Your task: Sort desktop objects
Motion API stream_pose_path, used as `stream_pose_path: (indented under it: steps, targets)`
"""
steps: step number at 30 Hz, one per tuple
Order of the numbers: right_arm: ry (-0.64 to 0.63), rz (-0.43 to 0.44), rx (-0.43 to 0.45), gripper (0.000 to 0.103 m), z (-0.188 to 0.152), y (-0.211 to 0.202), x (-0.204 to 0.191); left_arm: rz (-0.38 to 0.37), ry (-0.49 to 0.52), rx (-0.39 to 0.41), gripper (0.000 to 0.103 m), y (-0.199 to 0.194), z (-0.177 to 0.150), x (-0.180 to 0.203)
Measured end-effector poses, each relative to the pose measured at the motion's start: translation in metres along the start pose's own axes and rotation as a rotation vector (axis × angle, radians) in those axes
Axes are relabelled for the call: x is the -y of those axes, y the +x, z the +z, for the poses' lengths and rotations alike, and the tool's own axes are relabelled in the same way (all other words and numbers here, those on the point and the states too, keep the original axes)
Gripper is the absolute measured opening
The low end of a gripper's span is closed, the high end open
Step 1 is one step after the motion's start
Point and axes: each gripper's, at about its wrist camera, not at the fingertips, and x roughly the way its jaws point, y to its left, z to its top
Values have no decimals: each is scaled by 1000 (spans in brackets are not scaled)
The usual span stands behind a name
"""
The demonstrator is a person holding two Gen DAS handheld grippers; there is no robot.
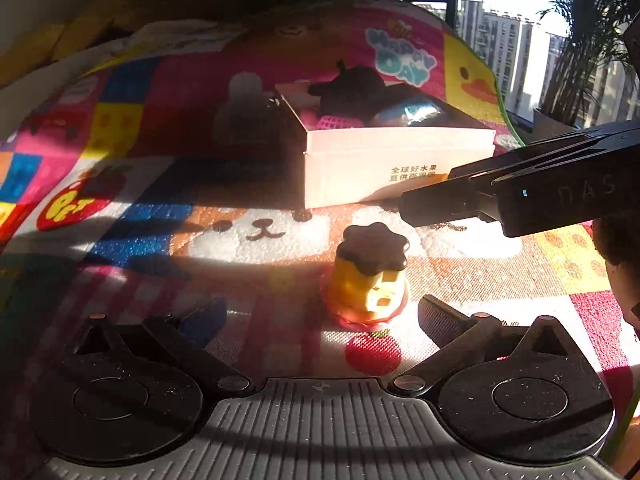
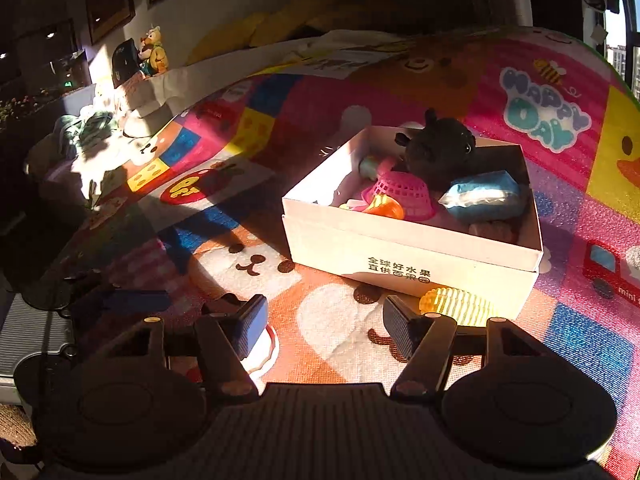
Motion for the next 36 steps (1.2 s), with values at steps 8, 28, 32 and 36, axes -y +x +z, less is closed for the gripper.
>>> stream_pose_path:
  steps: [8,28,32,36]
  targets:
    - [-89,107,-86,54,5,26,-46,5,0,-18,103,3,-3,-1]
    - [260,-75,-27,52,-29,-23,74,-9,55,-57,103,13,4,19]
    - [150,-118,16,64,-31,-30,55,-2,58,-60,103,14,4,23]
    - [35,-169,1,60,-35,-25,36,-2,54,-62,103,14,4,22]
